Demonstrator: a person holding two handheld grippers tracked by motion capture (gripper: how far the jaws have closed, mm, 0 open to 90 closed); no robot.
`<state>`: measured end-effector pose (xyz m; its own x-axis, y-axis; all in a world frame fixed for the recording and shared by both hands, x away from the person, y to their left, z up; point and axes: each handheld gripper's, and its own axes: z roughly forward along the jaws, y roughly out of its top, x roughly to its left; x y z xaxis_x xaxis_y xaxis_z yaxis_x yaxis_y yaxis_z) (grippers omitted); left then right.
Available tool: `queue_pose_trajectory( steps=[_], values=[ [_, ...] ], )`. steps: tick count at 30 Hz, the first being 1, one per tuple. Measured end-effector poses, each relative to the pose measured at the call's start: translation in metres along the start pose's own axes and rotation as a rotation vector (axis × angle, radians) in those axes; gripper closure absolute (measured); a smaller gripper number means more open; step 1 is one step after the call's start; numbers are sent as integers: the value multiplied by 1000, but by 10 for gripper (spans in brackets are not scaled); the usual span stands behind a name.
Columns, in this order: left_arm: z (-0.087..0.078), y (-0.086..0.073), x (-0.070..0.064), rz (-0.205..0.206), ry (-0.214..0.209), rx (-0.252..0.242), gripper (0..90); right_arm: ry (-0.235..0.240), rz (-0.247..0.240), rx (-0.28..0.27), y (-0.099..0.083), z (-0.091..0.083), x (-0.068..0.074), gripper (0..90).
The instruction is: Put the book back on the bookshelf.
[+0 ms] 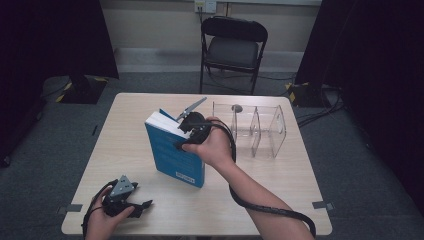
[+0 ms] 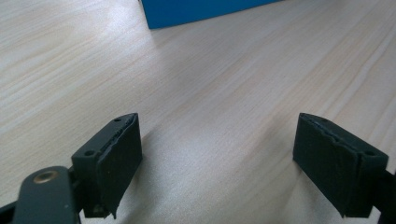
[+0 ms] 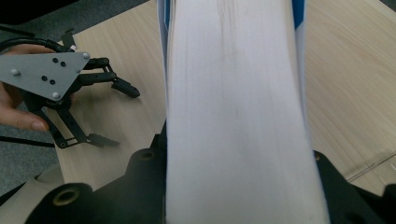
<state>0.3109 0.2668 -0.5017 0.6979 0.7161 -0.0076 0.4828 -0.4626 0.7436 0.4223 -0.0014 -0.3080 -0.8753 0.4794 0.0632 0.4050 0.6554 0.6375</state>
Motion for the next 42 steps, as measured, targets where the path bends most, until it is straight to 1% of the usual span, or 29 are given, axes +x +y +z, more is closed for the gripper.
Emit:
queue_pose_trajectory(
  steps=[1, 6, 7, 10, 11, 12, 16, 17, 18, 20, 21, 24, 28, 31, 34, 39, 40, 42],
  values=[
    [0, 0, -1, -7, 0, -4, 152, -1, -4, 2, 0, -1, 0, 619],
    [0, 0, -1, -6, 0, -3, 150, -2, -3, 21, -1, -7, 0, 619],
    [0, 0, -1, -6, 0, -3, 150, 1, -14, 28, -2, -9, 0, 619],
    [0, 0, -1, -7, 0, -3, 150, 3, -7, 34, -5, -15, 0, 619],
    [0, 0, -1, -7, 0, -3, 150, 6, -14, 28, -6, -16, -1, 619],
    [0, 0, -1, -7, 0, -3, 150, 6, -3, 27, -7, -19, -1, 619],
    [0, 0, -1, -7, 0, -3, 150, 7, -3, 7, -10, -30, -4, 619],
    [0, 0, -1, -6, 0, -3, 150, 7, 1, 9, -11, -33, -3, 619],
    [0, 0, -1, -5, -1, -2, 149, 8, -9, 7, -13, -38, -4, 619],
    [0, 0, -1, -5, -1, -1, 148, 9, -3, 13, -14, -40, -4, 619],
    [0, 0, -1, -5, -1, -2, 148, 7, -8, 18, -16, -44, -3, 619],
    [0, 0, -1, -4, -1, -2, 148, 5, -9, 18, -18, -48, -4, 619],
    [0, 0, -1, -4, -1, -2, 148, 7, -3, 0, -24, -60, -6, 619],
    [0, 0, -1, -4, -1, -2, 148, 5, -2, 3, -25, -64, -7, 619],
    [0, 0, -1, -4, -1, -2, 148, -7, -5, 13, -30, -72, -7, 619],
    [0, 0, -1, -4, -1, -2, 148, -8, 0, 9, -35, -79, -7, 619],
    [0, 0, -1, -4, -1, -2, 148, -8, -12, 2, -37, -80, -7, 619],
    [0, 0, -1, -4, -1, -2, 148, -5, 1, 8, -39, -84, -6, 619]
  ],
)
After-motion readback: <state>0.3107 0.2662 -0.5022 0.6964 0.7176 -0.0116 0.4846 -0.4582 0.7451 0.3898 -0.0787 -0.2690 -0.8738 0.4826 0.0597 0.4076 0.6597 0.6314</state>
